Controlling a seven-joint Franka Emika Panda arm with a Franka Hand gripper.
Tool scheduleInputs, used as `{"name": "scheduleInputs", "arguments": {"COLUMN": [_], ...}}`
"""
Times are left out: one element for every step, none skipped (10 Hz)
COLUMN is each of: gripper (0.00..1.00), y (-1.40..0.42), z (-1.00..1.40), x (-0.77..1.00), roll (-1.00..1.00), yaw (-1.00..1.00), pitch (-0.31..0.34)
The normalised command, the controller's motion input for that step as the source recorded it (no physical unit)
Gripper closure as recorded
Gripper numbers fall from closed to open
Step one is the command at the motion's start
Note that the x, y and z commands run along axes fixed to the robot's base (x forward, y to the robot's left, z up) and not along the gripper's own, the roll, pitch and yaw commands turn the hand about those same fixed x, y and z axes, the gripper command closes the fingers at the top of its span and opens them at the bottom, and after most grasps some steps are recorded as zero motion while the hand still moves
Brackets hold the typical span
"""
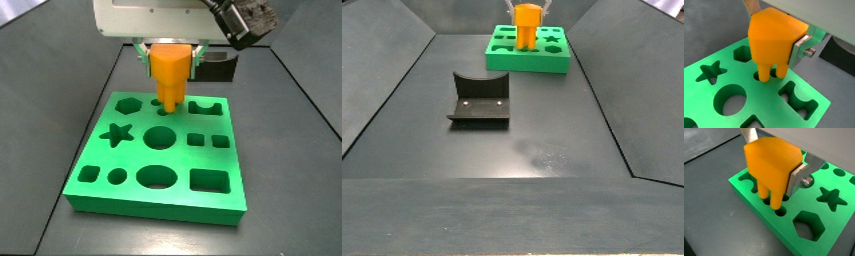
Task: Pick up the 3 prong object. Move up. Move to above the board. Insert the 3 prong object.
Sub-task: Insert the 3 prong object.
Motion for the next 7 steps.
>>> {"name": "scheduleInputs", "arguments": {"gripper": [1.0,1.0,1.0,1.0,1.0,1.0,1.0], "y": [0.0,0.0,0.0,0.0,0.0,0.0,0.0], "z": [-0.21,-0.17,-0.12,-0.08,-0.06,-0.05,-0.06], "x": [-0.01,-0.03,-0.06,-0.06,-0.12,-0.15,-0.16], "roll": [0.03,0.02,0.0,0.0,0.0,0.0,0.0], "yaw": [0.02,0.01,0.01,0.0,0.0,0.01,0.01], "pitch": [-0.031,-0.027,-0.04,-0.04,-0.046,-0.04,-0.017]}}
